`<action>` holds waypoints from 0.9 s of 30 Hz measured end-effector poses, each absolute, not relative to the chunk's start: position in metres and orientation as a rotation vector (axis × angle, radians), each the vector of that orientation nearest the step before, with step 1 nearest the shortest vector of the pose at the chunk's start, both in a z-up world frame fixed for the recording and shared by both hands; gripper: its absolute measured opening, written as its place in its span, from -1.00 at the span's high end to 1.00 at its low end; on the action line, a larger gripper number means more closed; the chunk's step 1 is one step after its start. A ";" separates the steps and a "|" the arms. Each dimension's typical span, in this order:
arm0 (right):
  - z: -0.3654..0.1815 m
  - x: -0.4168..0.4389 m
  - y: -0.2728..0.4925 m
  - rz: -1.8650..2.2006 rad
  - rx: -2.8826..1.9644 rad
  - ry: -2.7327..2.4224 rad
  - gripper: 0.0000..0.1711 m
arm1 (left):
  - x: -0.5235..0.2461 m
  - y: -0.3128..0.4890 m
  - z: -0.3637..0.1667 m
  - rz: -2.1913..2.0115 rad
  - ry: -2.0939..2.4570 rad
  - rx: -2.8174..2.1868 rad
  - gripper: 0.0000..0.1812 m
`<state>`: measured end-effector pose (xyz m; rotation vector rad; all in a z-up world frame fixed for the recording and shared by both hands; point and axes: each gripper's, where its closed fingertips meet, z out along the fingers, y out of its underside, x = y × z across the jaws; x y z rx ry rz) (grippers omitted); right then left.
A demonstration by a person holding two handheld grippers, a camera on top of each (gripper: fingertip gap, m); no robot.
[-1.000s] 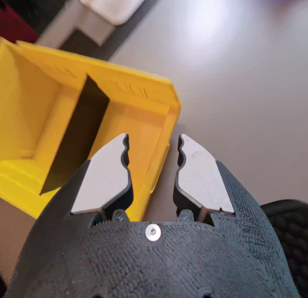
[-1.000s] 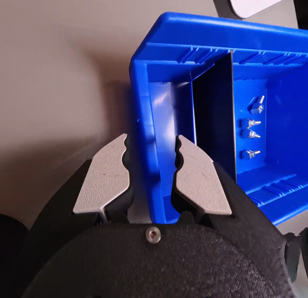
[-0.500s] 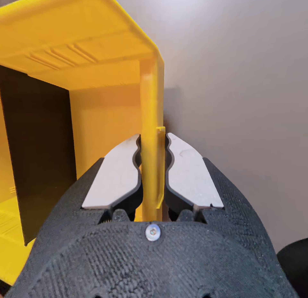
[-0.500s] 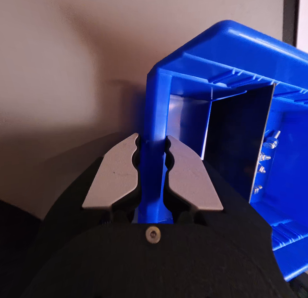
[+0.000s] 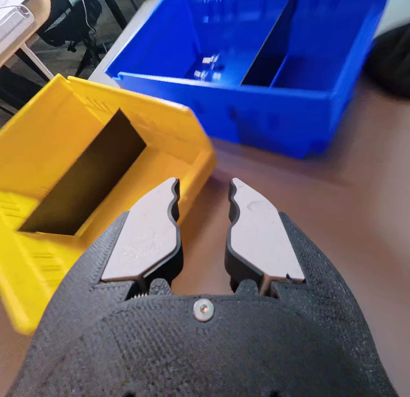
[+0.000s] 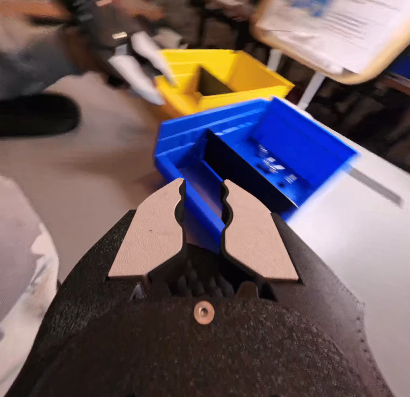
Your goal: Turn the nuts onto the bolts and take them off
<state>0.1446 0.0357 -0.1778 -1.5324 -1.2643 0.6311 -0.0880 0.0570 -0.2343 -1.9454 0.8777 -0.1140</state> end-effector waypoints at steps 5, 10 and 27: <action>-0.217 0.223 0.088 0.572 -1.769 -0.734 0.54 | -0.028 0.016 -0.229 -0.522 0.426 -1.905 0.48; -0.243 0.191 0.117 0.550 -1.869 -0.700 0.36 | 0.016 0.034 -0.246 -0.543 0.234 -1.893 0.35; -0.253 0.168 0.141 0.461 -1.917 -0.609 0.61 | 0.014 0.081 -0.263 -0.315 0.139 -1.920 0.64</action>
